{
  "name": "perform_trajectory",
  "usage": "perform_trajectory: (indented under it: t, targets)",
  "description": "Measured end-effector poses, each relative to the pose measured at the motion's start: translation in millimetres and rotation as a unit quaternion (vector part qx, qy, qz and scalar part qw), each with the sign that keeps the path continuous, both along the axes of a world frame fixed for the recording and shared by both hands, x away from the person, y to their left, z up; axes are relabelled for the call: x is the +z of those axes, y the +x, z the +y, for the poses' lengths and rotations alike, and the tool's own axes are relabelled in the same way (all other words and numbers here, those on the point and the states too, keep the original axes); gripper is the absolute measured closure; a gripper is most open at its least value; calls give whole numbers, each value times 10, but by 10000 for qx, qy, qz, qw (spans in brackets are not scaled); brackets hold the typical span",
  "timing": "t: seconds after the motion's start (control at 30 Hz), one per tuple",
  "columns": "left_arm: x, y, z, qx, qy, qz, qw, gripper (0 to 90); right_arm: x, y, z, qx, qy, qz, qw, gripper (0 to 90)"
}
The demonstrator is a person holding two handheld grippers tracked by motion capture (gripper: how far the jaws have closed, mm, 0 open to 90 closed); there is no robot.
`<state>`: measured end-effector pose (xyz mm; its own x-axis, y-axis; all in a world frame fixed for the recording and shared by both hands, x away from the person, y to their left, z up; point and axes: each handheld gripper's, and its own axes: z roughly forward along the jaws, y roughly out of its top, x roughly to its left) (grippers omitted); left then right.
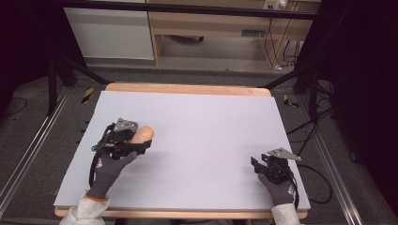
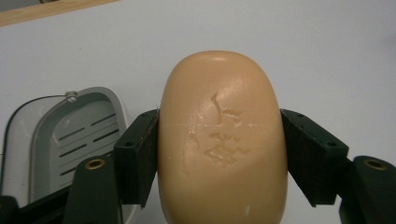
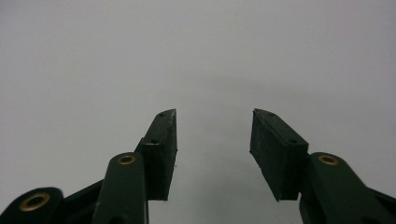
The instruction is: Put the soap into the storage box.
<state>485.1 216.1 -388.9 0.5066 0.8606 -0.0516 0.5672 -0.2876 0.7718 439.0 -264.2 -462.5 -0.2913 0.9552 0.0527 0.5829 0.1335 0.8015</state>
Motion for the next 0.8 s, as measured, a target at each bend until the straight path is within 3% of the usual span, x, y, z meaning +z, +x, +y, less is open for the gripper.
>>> perform_trajectory:
  t: [0.8]
  targets:
    - [-102,268,296,524,-10,80,9986,320,-3,4,5,10,13,6,10000,510]
